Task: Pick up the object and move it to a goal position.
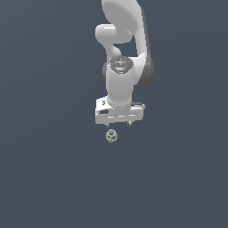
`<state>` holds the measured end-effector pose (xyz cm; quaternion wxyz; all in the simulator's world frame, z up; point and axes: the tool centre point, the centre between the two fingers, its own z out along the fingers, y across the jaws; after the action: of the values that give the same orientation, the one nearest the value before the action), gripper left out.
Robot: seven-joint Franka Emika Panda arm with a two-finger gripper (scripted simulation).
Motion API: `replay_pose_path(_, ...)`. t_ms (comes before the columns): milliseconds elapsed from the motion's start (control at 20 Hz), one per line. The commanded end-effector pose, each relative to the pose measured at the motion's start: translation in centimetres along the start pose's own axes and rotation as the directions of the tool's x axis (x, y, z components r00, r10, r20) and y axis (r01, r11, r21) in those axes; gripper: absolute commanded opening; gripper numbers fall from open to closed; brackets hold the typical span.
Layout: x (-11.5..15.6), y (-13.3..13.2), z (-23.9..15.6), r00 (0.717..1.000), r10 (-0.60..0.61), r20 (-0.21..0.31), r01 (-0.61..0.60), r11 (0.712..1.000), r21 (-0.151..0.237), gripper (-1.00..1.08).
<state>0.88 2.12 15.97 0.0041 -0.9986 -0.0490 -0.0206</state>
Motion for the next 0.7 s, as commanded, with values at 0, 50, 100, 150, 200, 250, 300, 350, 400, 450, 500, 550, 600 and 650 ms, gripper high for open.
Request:
replay_pose_path(0,-0.5,1.1,2.2,1.0,-0.011,0.014,0.011,1.0,-0.002,1.0)
replay_pose_path(50,-0.6,1.5,3.1,1.0,-0.015,0.019,0.015,1.0,-0.003,1.0)
replay_pose_path(100,-0.8,1.8,3.8,1.0,-0.02,0.023,0.02,1.0,-0.004,1.0)
replay_pose_path(150,-1.0,2.2,4.5,0.999,-0.023,0.027,0.023,1.0,-0.004,1.0)
replay_pose_path(200,-1.2,2.4,5.1,0.999,-0.027,0.03,0.027,1.0,-0.004,1.0)
replay_pose_path(250,-1.3,2.7,5.6,0.999,-0.029,0.033,0.03,1.0,-0.004,1.0)
replay_pose_path(300,-1.4,2.9,6.0,0.999,-0.032,0.036,0.032,0.999,-0.005,1.0)
replay_pose_path(350,-1.5,3.0,6.4,0.999,-0.034,0.038,0.034,0.999,-0.005,1.0)
replay_pose_path(400,-1.6,3.2,6.6,0.999,-0.035,0.04,0.036,0.999,-0.005,1.0)
replay_pose_path(450,-1.7,3.3,6.8,0.999,-0.036,0.041,0.037,0.999,-0.005,1.0)
replay_pose_path(500,-1.7,3.3,6.9,0.998,-0.037,0.041,0.037,0.999,-0.005,1.0)
replay_pose_path(550,-1.7,3.3,7.0,0.998,-0.037,0.041,0.037,0.999,-0.005,1.0)
replay_pose_path(600,-1.7,3.3,6.8,0.999,-0.035,0.042,0.035,0.999,-0.005,1.0)
replay_pose_path(650,-1.7,3.3,6.9,0.999,-0.035,0.042,0.035,0.999,-0.005,1.0)
